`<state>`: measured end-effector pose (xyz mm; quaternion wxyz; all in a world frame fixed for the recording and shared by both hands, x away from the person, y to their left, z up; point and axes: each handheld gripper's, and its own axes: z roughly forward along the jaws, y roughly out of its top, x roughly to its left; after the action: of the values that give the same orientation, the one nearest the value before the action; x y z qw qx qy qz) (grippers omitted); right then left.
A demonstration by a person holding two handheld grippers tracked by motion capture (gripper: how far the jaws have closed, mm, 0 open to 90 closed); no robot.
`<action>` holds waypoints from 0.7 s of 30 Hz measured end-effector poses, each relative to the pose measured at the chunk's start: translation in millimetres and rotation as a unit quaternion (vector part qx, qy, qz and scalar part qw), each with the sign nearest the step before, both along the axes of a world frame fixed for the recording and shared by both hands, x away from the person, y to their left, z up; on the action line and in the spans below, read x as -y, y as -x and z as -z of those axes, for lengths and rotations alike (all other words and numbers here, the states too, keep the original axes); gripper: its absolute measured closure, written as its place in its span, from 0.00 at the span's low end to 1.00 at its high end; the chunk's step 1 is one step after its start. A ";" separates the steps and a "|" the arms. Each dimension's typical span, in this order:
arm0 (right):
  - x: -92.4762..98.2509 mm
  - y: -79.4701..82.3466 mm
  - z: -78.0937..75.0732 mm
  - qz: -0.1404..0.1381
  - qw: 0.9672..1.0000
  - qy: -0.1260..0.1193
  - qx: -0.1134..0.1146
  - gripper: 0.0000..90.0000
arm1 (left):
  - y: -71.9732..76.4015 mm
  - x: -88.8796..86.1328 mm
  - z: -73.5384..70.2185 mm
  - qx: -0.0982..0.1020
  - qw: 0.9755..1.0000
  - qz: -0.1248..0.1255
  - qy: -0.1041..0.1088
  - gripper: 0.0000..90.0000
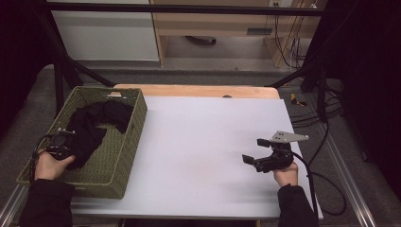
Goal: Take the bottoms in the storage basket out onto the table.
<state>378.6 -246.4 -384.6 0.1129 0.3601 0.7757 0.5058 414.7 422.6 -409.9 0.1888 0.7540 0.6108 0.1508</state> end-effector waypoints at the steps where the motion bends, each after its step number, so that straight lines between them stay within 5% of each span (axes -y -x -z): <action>1: 0.0 0.0 0.0 0.000 1.000 0.000 0.000 0.04 | 0.0 0.0 0.0 0.000 1.000 0.000 0.000 0.97; 9: 0.7 0.2 -0.5 0.001 1.000 -0.002 0.003 0.04 | 3.1 3.6 -1.9 0.012 1.000 0.028 0.009 0.99; 16: 0.7 0.1 -0.5 0.001 1.000 -0.002 0.002 0.04 | 5.0 8.9 -1.8 0.005 0.996 0.083 0.032 0.99; 18: 0.8 0.3 -0.8 0.002 1.000 -0.002 0.002 0.04 | 5.8 8.1 -5.2 0.021 0.996 0.084 0.034 0.98; 21: 1.2 0.5 -1.4 0.002 1.000 -0.003 0.003 0.04 | 6.3 6.0 -10.5 0.045 0.995 0.071 0.046 0.80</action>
<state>378.1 -247.6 -383.2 0.1148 0.3607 0.7730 0.5091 408.5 416.6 -399.4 0.2607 0.7783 0.5532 0.1423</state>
